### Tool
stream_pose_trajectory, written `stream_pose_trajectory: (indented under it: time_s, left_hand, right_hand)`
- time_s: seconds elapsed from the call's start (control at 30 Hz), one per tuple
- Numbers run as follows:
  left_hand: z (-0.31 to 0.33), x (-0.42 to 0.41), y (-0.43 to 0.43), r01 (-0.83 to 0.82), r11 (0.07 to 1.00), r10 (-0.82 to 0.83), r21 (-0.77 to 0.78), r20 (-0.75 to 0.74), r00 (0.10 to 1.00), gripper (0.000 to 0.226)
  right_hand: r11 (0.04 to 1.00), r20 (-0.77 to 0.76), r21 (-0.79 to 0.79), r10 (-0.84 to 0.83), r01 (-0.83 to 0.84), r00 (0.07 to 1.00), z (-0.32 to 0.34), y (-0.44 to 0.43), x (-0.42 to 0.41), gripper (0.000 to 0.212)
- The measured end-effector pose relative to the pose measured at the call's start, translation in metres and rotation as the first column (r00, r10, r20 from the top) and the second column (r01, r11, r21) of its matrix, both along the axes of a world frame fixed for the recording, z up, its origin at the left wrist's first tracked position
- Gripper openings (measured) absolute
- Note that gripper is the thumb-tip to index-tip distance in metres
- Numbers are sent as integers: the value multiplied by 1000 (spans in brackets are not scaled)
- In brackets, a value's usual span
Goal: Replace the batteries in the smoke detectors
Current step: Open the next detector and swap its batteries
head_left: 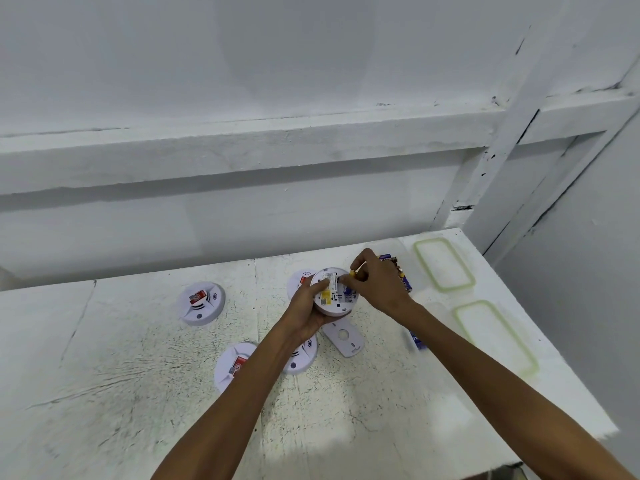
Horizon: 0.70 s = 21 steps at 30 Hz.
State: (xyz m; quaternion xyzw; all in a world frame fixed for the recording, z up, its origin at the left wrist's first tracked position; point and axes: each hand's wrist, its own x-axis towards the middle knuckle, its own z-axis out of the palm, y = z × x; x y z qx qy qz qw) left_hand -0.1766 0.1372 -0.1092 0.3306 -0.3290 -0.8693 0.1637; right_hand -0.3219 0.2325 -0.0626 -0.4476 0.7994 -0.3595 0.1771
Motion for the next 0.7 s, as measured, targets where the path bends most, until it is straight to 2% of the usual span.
stream_pose_trajectory:
  time_s: [0.13,0.4,0.53,0.6,0.7]
  left_hand:
    - [5,-3,3,-30,1000,30,-4,21,999,29]
    - [5,-13,12,-73,997,74,-29,42,996,35]
    - [2,-11,15,-75,997,75,25,11,997,22]
    - [1,-9,16,-63,997,63,42,3,998,24]
    - [4,-9,14,-57,996,58,71,-21,998,35]
  right_hand:
    - [998,-327,-27,43,-54,944,-15,4,15,18]
    - [981,-455,-191,-55,-37,889,-40,15,20,21]
    - [979,-576,-177,-19,-101,818,-47,19,20,38]
    - [978,-545,-187,-25,-92,838,-47,21,22,43]
    - [961,-358,-277,-91,-13,929,-33,22,14,27]
